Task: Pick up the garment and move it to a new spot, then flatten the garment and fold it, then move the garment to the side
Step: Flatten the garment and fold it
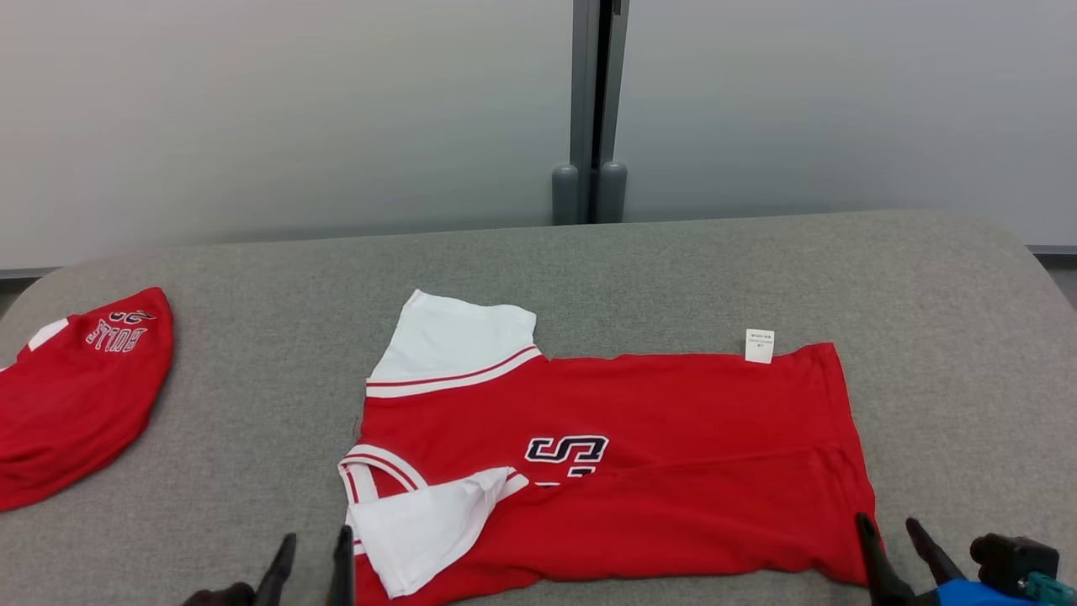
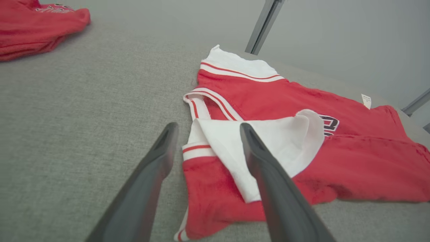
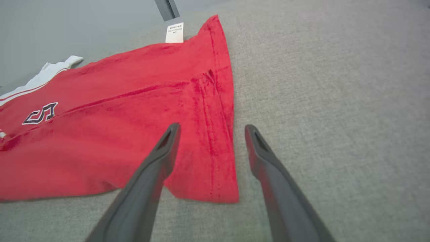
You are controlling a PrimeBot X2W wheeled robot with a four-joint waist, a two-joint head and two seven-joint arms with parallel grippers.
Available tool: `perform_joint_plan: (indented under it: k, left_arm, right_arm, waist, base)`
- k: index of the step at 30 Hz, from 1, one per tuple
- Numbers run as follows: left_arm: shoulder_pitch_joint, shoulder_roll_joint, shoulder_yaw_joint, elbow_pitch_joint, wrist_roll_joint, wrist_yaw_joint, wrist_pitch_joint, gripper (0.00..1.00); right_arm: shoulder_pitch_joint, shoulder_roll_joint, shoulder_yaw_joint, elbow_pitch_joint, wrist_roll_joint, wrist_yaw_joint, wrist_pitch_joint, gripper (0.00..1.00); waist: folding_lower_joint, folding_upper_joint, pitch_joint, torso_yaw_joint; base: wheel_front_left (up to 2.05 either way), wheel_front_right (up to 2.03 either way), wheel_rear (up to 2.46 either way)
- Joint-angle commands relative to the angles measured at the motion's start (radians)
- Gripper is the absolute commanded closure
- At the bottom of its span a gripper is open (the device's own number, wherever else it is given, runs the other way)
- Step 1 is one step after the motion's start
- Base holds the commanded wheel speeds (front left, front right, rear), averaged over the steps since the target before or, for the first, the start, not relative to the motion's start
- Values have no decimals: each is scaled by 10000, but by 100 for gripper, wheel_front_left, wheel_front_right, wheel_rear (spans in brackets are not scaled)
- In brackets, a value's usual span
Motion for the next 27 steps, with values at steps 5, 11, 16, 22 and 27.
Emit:
perform_joint_plan:
  k: [5,11,16,22,27]
  left_arm:
    - [-151,-124,1162,-1251,1029,196,-52,0]
    - [-121,-426,2397,-2484,2676,194,-46,0]
    - [-168,-709,3220,-2922,3596,108,-48,0]
    - [-127,-909,3710,-2485,4070,-309,-48,0]
    - [-159,-1000,3862,-1920,4299,-515,-49,0]
  right_arm:
    - [-212,177,-737,-1076,-979,1,-204,0]
    - [3,1009,-1662,-3315,-2279,1,-220,0]
    - [380,1492,-1746,-4527,-3026,1,-215,0]
    - [737,1720,-1614,-4738,-3758,1,-217,0]
    - [923,1803,-1490,-4756,-4138,1,-217,0]
  waist:
    - [1,1,-41,-119]
    - [1,1,-10,-177]
    - [1,1,35,-105]
    - [1,1,-2,6]
    - [1,1,-36,41]
  base:
    - [0,0,0]
    - [0,0,0]
    - [0,0,0]
    - [0,0,0]
    - [0,0,0]
